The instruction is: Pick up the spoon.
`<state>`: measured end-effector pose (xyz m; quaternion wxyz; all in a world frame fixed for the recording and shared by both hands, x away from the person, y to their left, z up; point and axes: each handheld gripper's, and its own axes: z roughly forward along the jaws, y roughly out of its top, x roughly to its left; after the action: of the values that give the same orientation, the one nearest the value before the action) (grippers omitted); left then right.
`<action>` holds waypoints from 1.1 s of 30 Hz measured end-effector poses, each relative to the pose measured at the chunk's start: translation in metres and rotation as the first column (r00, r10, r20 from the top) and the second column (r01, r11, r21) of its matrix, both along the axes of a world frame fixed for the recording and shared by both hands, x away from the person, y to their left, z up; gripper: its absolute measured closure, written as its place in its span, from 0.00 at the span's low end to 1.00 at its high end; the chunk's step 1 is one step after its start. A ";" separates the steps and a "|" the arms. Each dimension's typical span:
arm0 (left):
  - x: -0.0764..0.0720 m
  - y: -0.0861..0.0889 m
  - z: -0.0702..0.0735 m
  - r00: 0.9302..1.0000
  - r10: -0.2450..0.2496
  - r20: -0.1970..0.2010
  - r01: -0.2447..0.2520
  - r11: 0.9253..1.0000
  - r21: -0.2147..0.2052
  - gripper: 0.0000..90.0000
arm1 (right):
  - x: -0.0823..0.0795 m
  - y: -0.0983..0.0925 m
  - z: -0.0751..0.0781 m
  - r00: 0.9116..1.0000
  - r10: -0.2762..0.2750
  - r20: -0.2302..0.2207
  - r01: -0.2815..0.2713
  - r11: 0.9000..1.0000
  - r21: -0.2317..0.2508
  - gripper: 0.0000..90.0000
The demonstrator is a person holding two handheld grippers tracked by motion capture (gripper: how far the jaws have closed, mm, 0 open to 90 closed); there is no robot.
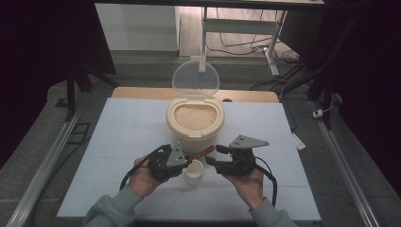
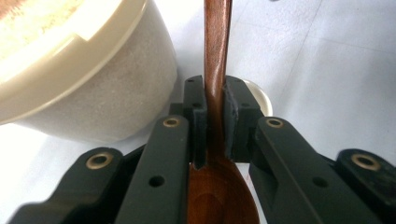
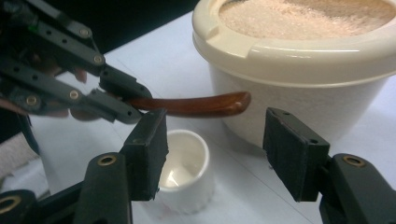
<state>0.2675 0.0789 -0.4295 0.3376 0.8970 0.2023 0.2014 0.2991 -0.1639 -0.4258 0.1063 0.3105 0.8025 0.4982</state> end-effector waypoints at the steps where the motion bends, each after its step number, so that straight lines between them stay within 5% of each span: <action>1: 0.000 0.000 0.000 1.000 0.000 0.000 0.000 1.000 0.000 0.89 | 0.000 0.001 -0.001 1.000 0.001 -0.005 -0.001 1.000 0.010 0.44; 16: -0.005 -0.003 -0.001 0.999 0.009 0.037 -0.009 1.000 -0.001 0.89 | 0.002 0.008 -0.003 0.999 -0.029 -0.025 0.032 0.996 0.089 0.56; 24: -0.004 -0.002 -0.002 0.999 0.015 0.035 -0.016 1.000 0.008 0.89 | 0.001 0.013 -0.007 0.999 0.010 -0.043 -0.004 0.990 0.144 0.66; 33: -0.004 -0.001 -0.003 0.999 0.020 0.040 -0.021 1.000 0.011 0.89 | 0.001 0.012 -0.007 0.998 0.024 -0.051 -0.011 0.973 0.231 0.73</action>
<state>0.2639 0.0781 -0.4330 0.3344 0.8925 0.2034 0.2240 0.3001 -0.1520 -0.4331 0.0435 0.3269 0.7447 0.5802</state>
